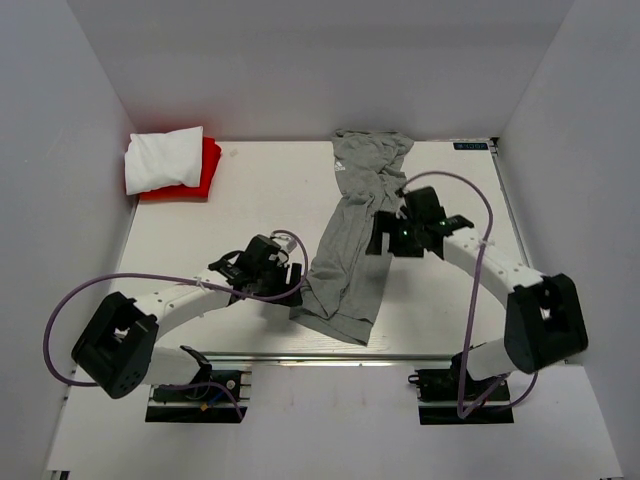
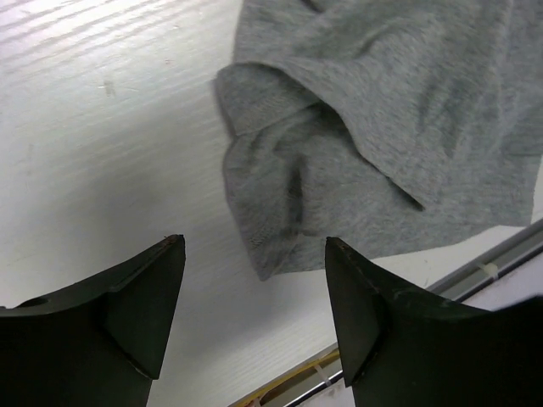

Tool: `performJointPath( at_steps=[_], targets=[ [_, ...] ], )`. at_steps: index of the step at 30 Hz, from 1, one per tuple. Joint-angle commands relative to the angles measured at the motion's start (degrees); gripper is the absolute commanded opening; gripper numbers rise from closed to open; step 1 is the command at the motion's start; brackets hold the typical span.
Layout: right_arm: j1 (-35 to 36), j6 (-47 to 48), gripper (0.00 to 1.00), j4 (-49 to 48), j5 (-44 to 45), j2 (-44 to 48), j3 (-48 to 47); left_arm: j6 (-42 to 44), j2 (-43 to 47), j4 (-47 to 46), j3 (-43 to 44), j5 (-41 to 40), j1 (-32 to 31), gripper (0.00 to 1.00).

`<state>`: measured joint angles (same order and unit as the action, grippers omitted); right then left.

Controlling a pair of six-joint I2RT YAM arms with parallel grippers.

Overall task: Fold and stack the t-shirts
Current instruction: Rotate the tshirt 90 degrees

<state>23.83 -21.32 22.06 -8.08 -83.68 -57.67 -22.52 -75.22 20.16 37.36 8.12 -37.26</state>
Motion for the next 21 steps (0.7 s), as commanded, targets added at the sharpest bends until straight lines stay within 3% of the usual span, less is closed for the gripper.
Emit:
performJointPath(
  at_steps=[1, 7, 16, 21],
  targets=[
    [0.2, -6.4, 0.90, 4.0, -2.4, 8.1, 6.9, 0.8, 1.4, -4.8, -1.2, 5.8, -0.3, 0.76],
    [1.6, -13.7, 0.89, 9.7, -9.1, 16.6, 16.2, -1.5, 1.4, -5.6, -2.6, 5.8, -1.3, 0.67],
    [6.3, -21.8, 0.85, 0.9, -12.8, 18.3, 25.8, -2.1, -2.2, -6.4, -3.3, 2.2, -3.7, 0.56],
    [8.6, -24.6, 0.84, -4.9, -12.9, 16.5, 29.4, -2.1, -4.2, -9.4, -4.6, 1.6, -4.2, 0.45]
  ],
)
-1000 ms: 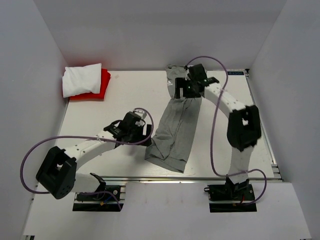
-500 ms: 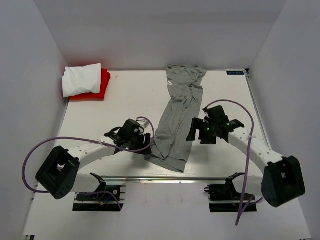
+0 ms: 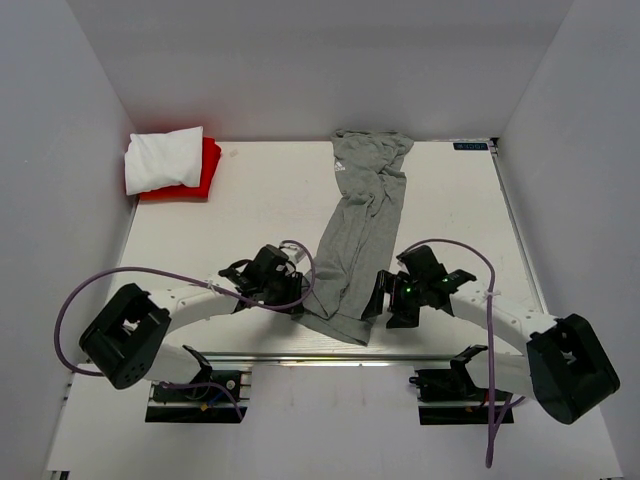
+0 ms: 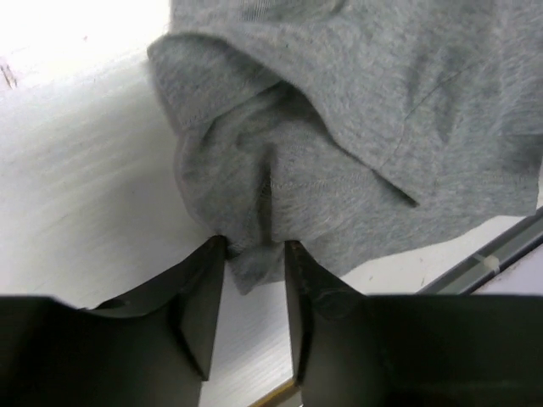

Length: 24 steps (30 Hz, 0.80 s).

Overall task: Fold and stack the t-shirts
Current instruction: Rotate the tshirt 90 degrees

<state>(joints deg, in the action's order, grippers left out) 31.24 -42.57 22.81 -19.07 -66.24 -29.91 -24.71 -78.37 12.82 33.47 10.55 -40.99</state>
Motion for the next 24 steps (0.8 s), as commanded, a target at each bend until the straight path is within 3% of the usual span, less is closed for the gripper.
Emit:
performJointPath(
  at_steps=[1, 4, 9, 12, 13, 15, 17, 24],
  targets=[
    [2.2, -3.7, 0.82, -6.2, -2.2, -1.4, 1.9, 0.1, -1.1, -2.5, -0.7, -0.8, -1.0, 0.43],
    [3.6, -4.2, 0.82, -8.7, -2.1, -4.7, 2.7, -0.9, -2.3, -5.0, -1.7, -0.8, -1.6, 0.40],
    [5.7, -6.1, 0.77, -12.4, -1.2, -6.4, 4.0, -1.7, -4.2, -8.7, -3.6, 0.4, -2.7, 0.25],
    [5.7, -6.7, 0.65, -13.3, -0.3, -7.7, 4.4, -1.1, -4.8, -8.7, -3.1, -0.1, -3.2, 0.00],
    [6.5, -6.9, 0.60, -13.6, -0.1, -9.1, 4.4, -1.1, -4.8, -8.7, -2.5, -0.1, -3.2, 0.00],
    [7.0, -7.4, 0.37, -14.1, 0.8, -9.7, 4.5, -1.1, -3.9, -8.7, -2.5, -0.6, -3.2, 0.00],
    [7.3, -7.9, 0.00, -13.2, 2.9, -9.4, 4.8, -1.1, -0.8, -7.1, -2.5, -0.6, -3.2, 0.00],
    [9.7, -6.1, 0.00, -7.3, 3.4, -1.2, 4.3, -5.5, 11.4, -1.6, -7.5, 6.6, -4.3, 0.00]
  ],
)
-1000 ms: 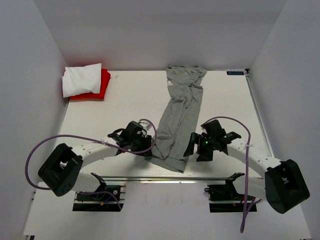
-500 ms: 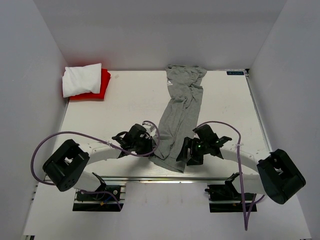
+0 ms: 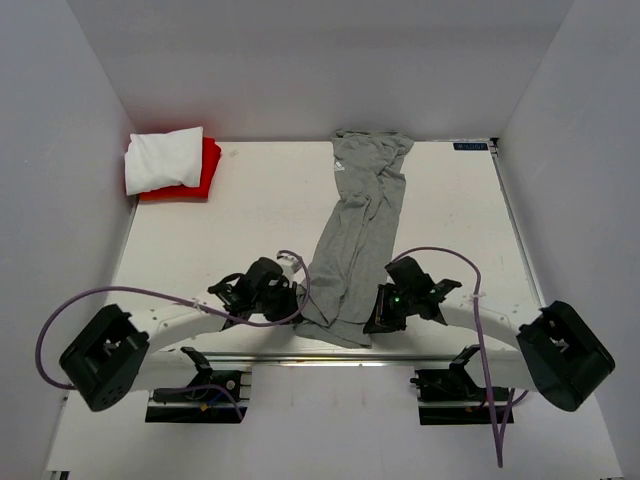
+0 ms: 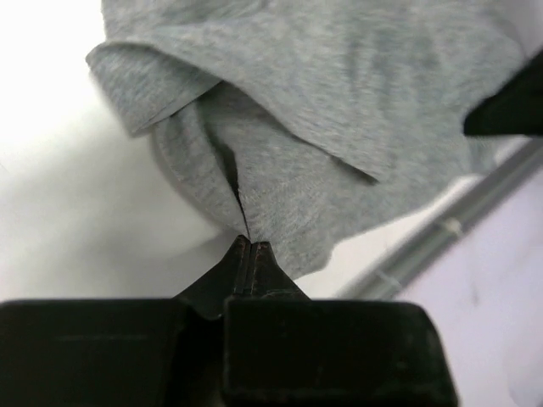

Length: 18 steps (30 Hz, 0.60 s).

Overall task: Fold and stack the t-shirts
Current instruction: Rotate the tshirt 90 degrees, then grab the bottom of the folded rectangular tshirt with both arms

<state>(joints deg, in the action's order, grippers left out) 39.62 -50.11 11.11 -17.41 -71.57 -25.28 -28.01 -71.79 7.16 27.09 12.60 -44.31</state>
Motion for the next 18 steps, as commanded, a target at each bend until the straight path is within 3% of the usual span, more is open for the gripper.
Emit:
performJointPath(
  at_steps=[1, 3, 8, 13, 18],
  targets=[
    [1.9, 1.7, 0.00, 6.5, 1.4, 4.9, -0.3, -2.2, 7.2, 5.8, -1.1, 4.5, -0.9, 0.00],
    [3.0, 1.3, 0.00, 8.3, -0.1, 7.6, 0.7, -2.2, 9.1, 11.3, -1.1, 5.3, -1.6, 0.00],
    [5.4, -2.3, 0.00, 8.7, -3.0, 12.5, 3.3, -2.2, 13.0, 14.5, -1.7, 8.9, -2.2, 0.00],
    [6.9, -1.5, 0.00, 9.7, -1.7, 12.4, 2.1, -1.5, 9.8, 14.6, 1.3, 9.5, -3.2, 0.00],
    [6.4, -0.3, 0.00, 8.6, 5.0, 10.1, -3.3, -0.4, 6.5, 18.4, 10.3, 1.3, -3.2, 0.00]
  ],
)
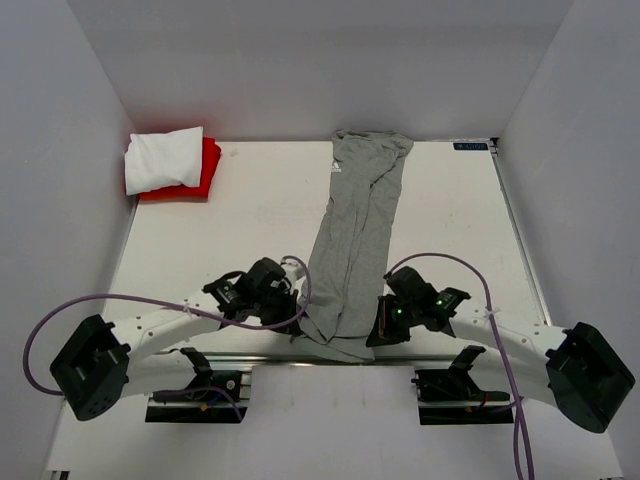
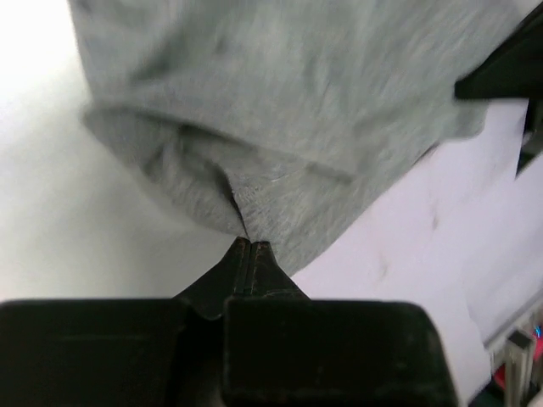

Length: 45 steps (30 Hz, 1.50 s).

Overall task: Fold and stack the t-shirts
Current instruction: Grab the bottom of the folded rectangular tshirt with both arms, then fold the folded rectangular tshirt in 1/3 of the way

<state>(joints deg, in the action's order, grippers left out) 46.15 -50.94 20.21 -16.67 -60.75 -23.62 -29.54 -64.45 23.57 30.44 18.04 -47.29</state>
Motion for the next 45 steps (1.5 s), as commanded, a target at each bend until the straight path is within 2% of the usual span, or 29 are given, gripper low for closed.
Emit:
performJointPath(
  at_steps=[1, 8, 12, 16, 22, 27, 34, 45],
  targets=[
    [-0.2, 0.9, 0.00, -0.4, 4.7, -1.6, -5.8, 1.2, -1.6, 3.0, 8.7, -6.9, -0.3, 0.00],
    [-3.0, 3.7, 0.00, 6.8, 16.3, -6.9, -16.8, 0.6, -11.0, 7.7, 22.5, -15.7, 1.3, 0.00],
    [-5.7, 5.9, 0.00, 7.3, 19.2, -8.8, -20.1, 0.0, -18.3, 11.0, 30.9, -21.0, 2.9, 0.00],
    [-9.5, 9.4, 0.00, 7.5, 24.0, -13.0, -26.6, 0.0, -23.5, 7.9, 36.5, -21.0, 5.4, 0.00],
    [-14.8, 13.2, 0.00, 7.3, 23.4, -19.9, -33.8, 1.3, -32.7, 7.4, 47.1, -23.1, 8.4, 0.00],
    [-18.5, 16.0, 0.00, 4.0, 19.9, -22.5, -35.9, 6.0, -37.0, 2.0, 51.2, -20.9, 9.0, 0.00],
    [-22.9, 19.6, 0.00, 2.6, 14.7, -28.7, -41.7, 10.8, -44.5, 2.5, 63.6, -21.1, 10.1, 0.00],
    [-29.5, 21.6, 0.00, -0.9, 7.9, -37.1, -50.3, 14.6, -50.8, -3.6, 71.0, -21.3, 13.3, 0.00]
  ],
)
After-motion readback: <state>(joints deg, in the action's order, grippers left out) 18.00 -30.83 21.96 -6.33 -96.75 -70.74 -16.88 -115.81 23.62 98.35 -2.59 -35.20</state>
